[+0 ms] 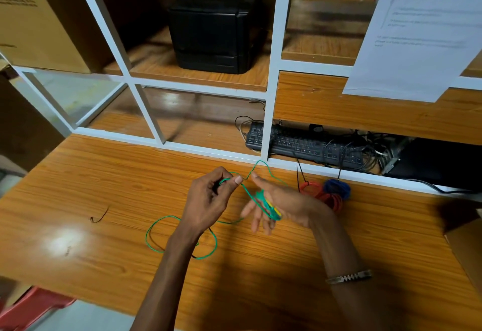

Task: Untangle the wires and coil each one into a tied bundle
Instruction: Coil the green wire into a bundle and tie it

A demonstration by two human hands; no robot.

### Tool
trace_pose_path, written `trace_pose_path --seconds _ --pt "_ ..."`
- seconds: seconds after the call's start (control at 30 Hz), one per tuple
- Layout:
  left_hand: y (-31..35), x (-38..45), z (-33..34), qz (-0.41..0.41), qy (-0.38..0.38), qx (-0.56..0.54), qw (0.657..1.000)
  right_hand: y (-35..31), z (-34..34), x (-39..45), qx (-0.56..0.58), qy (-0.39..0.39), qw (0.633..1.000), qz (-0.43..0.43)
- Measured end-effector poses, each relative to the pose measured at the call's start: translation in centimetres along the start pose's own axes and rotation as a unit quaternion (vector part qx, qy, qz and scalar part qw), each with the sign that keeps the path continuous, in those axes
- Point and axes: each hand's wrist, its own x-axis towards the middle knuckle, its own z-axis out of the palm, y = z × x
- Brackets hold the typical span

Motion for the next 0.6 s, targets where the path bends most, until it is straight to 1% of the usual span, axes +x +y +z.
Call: trace_pose_path --seconds 0.07,0.13,0.2,0.23,0.27,0.33,0.37,0.5,0.53,0.6 --pt "-0.1 -0.3 0.2 -0.003 -0.002 -0.012 1.0 -0.3 0.2 -0.4 -0.009 -0.098 0.995 -0.016" --pt "0.1 -0.7 0.6 -0.019 -0.022 -0.051 0.998 -0.6 0.0 -0.8 0.029 -0.165 0.984 -0.059" --pt "0.3 -0.8 0.9 -0.055 -0.049 -0.098 0.992 -0.3 -0.5 -0.8 0.116 -0.197 0.964 -0.134" --pt "0.2 -0.7 0.7 -0.077 -0.056 -0.114 0.989 -0.2 -0.7 -0.7 0.184 -0.196 0.948 -0.169" --pt "-0.1 -0.6 0.5 -0.098 -0.06 -0.123 0.986 0.0 -1.0 -0.5 0.262 -0.19 0.925 -0.2" --pt "-0.6 -0.4 0.1 -0.122 -0.057 -0.12 0.984 0.3 -1.9 -0.5 0.411 -0.165 0.856 -0.267" --pt "-0.7 -0.4 0.1 -0.118 -0.042 -0.121 0.985 0.4 -2.4 -0.7 0.465 -0.137 0.824 -0.294" --pt "-0.6 -0.9 -0.2 -0.072 0.011 -0.136 0.988 0.4 -4.4 -1.3 0.587 0.019 0.722 -0.364" --pt "-0.5 -1.0 -0.2 -0.077 0.022 -0.151 0.985 0.5 -4.8 -1.3 0.613 0.049 0.692 -0.378" --pt "-0.2 -0.9 -0.7 -0.09 0.042 -0.181 0.978 1.0 -5.9 -1.0 0.666 0.082 0.631 -0.389"
